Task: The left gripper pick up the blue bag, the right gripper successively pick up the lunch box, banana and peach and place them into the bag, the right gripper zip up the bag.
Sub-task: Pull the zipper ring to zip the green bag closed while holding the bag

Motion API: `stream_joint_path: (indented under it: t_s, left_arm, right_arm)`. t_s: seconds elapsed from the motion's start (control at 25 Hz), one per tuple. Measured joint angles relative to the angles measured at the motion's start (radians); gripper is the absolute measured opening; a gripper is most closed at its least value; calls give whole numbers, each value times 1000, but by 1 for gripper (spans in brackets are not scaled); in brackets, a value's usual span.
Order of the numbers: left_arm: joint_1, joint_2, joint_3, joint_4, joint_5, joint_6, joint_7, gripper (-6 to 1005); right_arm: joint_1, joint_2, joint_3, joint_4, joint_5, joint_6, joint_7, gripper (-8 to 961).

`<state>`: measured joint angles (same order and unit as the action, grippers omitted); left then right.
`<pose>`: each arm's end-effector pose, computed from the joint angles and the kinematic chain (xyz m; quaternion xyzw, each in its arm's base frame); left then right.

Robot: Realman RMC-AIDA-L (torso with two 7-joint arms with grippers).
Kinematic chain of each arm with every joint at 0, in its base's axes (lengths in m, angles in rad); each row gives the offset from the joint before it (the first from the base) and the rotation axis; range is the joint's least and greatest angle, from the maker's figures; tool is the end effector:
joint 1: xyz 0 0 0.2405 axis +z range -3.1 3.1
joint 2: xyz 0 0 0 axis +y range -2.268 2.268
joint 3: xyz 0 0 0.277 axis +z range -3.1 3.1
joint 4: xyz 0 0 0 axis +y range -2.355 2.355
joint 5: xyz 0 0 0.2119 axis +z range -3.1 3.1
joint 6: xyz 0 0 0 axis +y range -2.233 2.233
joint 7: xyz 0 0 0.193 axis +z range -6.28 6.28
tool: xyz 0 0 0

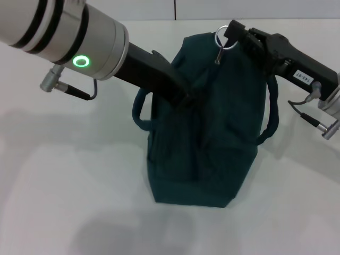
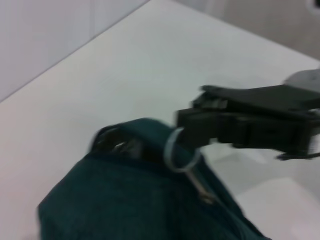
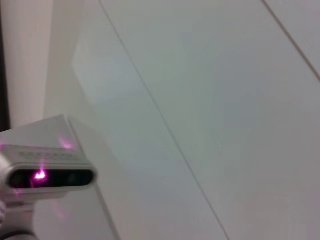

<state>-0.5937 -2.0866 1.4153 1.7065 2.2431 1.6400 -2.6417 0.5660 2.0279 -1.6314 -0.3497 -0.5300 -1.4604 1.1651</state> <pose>-0.0879 0.3413 -0.0422 -0.9683 -0.2255 0.0061 0.1072 0.1685 0.3785 -0.0531 -0.8064 0.2359 0.5257 0.1330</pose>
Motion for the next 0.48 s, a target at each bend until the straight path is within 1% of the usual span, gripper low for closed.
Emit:
stream_joint_path:
  t_s: [0.04,0.48]
  left_arm:
    - [3,2,-2,-1,-35,6,27,78]
    - [26,2,-3,0,-111,37,115,53]
  right_arm:
    - [-2,0,0,0,6,5,-1,17]
    - [-8,-5,4,10,45,16,-6,19]
